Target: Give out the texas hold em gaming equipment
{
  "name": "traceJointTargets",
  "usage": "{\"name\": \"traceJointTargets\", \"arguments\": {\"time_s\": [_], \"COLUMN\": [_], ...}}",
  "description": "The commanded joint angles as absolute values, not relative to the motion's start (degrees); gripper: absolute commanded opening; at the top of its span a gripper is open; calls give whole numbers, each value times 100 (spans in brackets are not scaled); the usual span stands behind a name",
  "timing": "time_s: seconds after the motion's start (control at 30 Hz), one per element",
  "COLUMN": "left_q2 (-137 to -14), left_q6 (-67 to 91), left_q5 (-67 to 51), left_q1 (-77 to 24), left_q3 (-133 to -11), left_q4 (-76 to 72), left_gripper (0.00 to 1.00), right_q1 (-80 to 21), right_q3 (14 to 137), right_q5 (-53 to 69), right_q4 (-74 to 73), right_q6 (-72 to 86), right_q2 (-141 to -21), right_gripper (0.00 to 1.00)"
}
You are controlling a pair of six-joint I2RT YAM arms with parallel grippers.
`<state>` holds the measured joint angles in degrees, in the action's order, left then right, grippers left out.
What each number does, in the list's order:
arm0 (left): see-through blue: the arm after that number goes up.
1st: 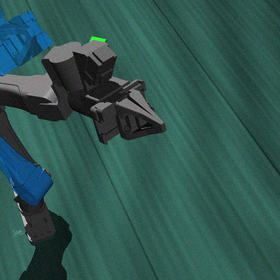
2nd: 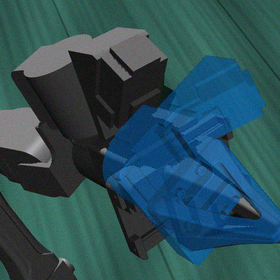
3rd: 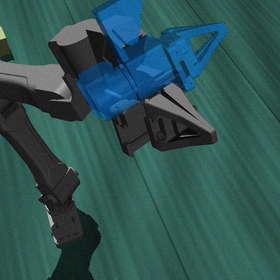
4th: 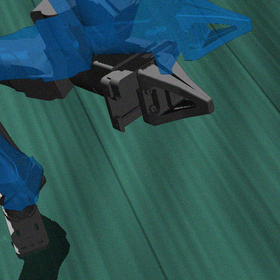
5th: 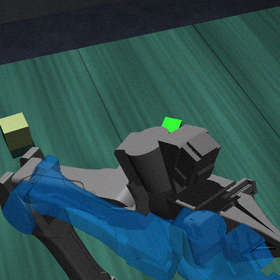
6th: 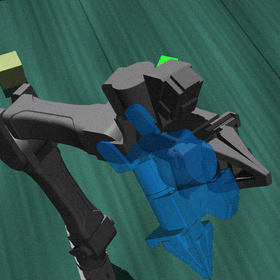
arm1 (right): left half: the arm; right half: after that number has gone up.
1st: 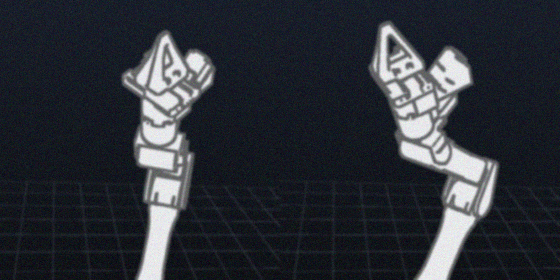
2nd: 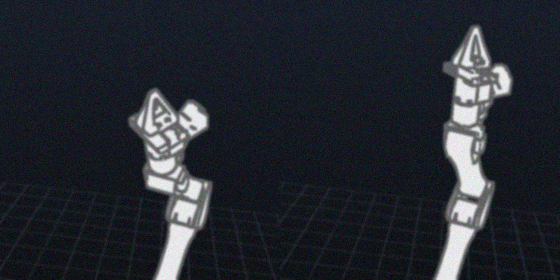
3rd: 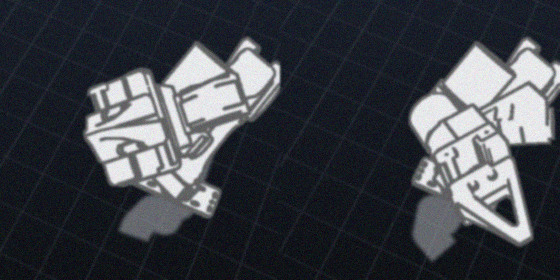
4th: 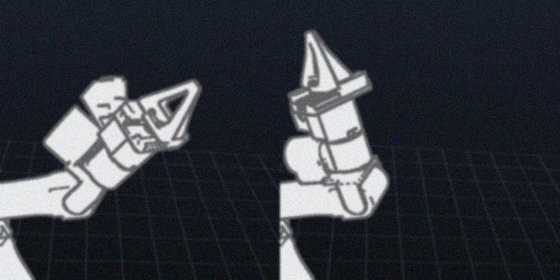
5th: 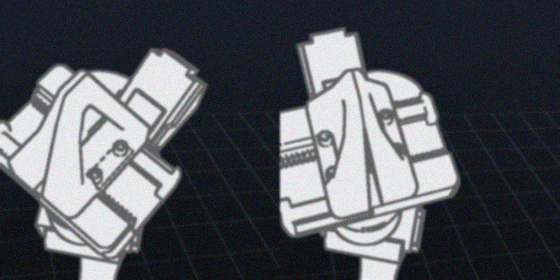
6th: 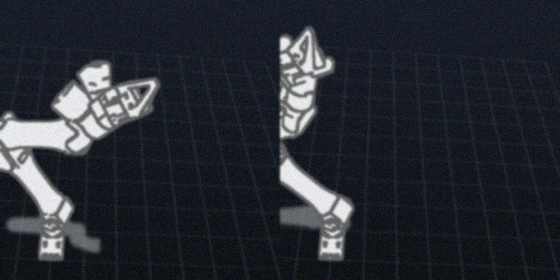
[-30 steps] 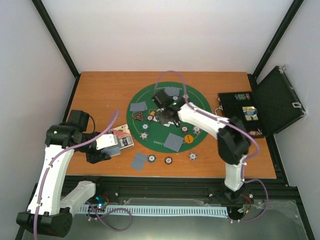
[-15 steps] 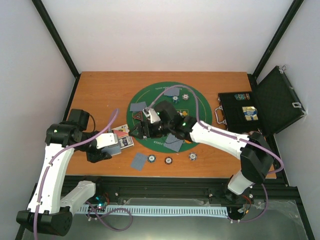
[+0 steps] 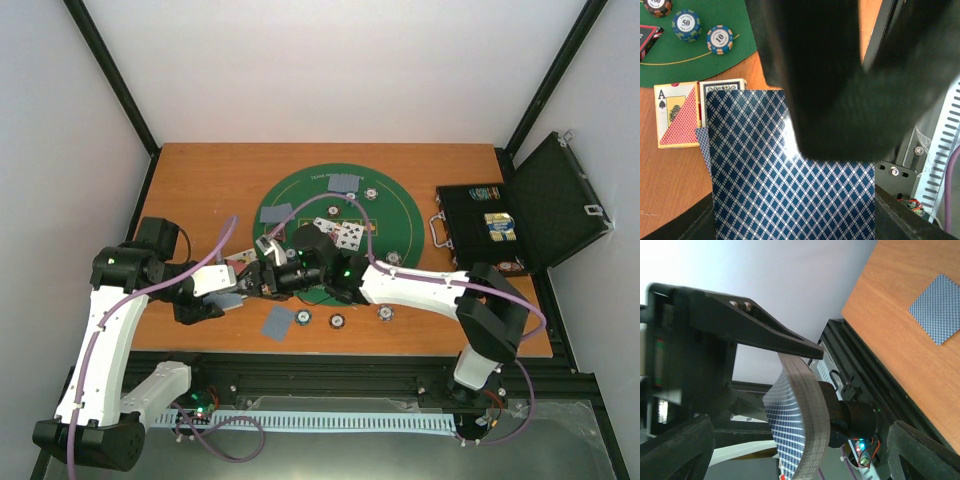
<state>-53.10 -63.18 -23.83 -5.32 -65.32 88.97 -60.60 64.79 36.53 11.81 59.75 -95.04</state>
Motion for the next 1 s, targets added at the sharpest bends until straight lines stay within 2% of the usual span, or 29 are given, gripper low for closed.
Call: {"name": "traceJointTargets", "arguments": {"time_s": [0.0,0.53,0.87,0.97], "left_q2": [-5319,-5304,-5321,-5327], "left_q6": [-6250,-6240,-6253,-6249], "left_q5": [-2573,-2592,-2601,-2601], "left_q1": [-550,-546,-545,-547], "left_q3": [-6754,-6820,-6829,-6829], "left_q4": [8935,9002,9002,8991], "left_gripper": [1,1,1,1], "right_q1": [-6251,-6313,-5856,-5806], "right_q3": [6588,6934,6164,6108], "right_q5": [3790,4141,4138,4090], "right_q4": [1765,2522,2474,2332], "right_q6": [6314,6756,6647,6541], "right_q2": [-9845,-10728,-10347,-10209], "right_gripper": [93,83,75,68]}}
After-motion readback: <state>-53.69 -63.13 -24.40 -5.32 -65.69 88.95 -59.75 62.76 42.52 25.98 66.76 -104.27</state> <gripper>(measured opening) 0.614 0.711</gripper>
